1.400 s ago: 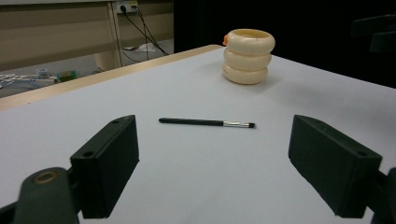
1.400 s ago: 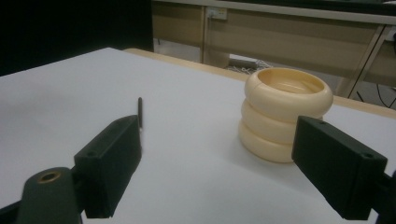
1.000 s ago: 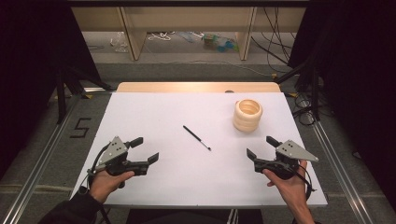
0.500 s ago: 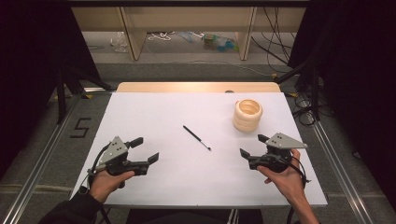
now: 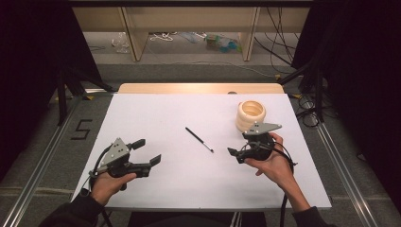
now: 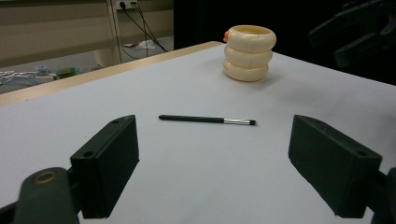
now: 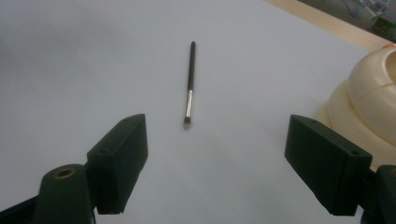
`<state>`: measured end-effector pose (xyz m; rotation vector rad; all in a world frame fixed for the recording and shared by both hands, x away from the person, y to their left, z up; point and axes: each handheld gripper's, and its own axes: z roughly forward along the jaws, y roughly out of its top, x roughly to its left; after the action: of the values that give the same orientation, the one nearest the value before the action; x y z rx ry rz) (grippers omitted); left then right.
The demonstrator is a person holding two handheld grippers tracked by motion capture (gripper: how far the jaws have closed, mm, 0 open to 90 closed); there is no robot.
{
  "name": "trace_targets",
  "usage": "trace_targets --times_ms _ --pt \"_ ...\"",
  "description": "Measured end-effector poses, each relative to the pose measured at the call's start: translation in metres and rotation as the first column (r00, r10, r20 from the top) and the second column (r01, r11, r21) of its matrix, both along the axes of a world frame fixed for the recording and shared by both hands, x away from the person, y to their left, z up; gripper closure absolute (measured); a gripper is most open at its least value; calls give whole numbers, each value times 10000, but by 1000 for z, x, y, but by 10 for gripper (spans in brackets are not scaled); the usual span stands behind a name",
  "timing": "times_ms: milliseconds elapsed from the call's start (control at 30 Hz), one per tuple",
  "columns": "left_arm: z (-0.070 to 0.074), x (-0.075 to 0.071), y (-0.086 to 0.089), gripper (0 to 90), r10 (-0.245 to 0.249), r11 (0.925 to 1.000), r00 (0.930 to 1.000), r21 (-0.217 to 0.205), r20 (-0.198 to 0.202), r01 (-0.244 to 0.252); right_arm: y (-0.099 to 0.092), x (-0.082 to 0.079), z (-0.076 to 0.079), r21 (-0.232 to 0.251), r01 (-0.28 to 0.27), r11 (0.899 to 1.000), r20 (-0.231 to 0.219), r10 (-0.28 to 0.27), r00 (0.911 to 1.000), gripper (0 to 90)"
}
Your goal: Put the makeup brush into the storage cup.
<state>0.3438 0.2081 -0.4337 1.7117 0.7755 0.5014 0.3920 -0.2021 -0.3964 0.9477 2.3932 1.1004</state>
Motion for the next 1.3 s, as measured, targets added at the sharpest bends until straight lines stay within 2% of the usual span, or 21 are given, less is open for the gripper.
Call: trace_targets --times_ms 300,367,400,433,500,567,633,667,967,1033,1067,1200,1300 --pt "0 0 0 161 -2 10000 10000 -47 -29 2 24 24 0 -508 -102 9987 -406 81 9991 242" --pt "0 0 0 161 -26 10000 10000 -19 -24 26 29 28 0 -711 -238 9972 -687 189 9975 251" --pt "0 0 0 161 -15 10000 10000 -38 -13 14 33 31 -2 -738 -206 9971 -618 160 9980 253" --pt "1 0 0 161 33 10000 10000 -64 -15 -33 35 33 -1 -840 -340 9959 -771 275 9966 254" --pt "0 0 0 161 17 10000 10000 -69 -35 -17 41 37 -4 -848 -244 9961 -840 172 9963 256" --pt "0 0 0 161 20 10000 10000 -77 -38 -21 44 42 -4 -1052 -420 9936 -835 333 9959 257" --pt "0 0 0 161 19 10000 10000 -87 -27 -19 49 45 -5 -995 -347 9944 -934 254 9953 265" --pt "0 0 -1 161 13 9999 10000 -99 -63 -14 51 48 -5 -1069 -395 9935 -795 311 9963 265" --pt "1 0 0 161 10 9999 10000 -118 -46 -10 69 63 -4 -1266 -438 9910 -1290 273 9913 278" --pt "0 0 -1 161 31 9998 9999 -186 -119 -33 73 67 -5 -1354 -550 9893 -1314 371 9906 282" --pt "1 0 0 161 -5 10000 10000 -90 -31 5 76 68 -6 -1321 -506 9900 -1257 339 9915 285" --pt "0 0 0 161 2 9999 10000 -120 -59 -3 84 74 -9 -1609 -816 9836 -1484 577 9873 291" --pt "1 0 0 161 -10 10000 10000 -71 -1 10 89 77 -10 -1597 -911 9830 -1581 657 9852 294"
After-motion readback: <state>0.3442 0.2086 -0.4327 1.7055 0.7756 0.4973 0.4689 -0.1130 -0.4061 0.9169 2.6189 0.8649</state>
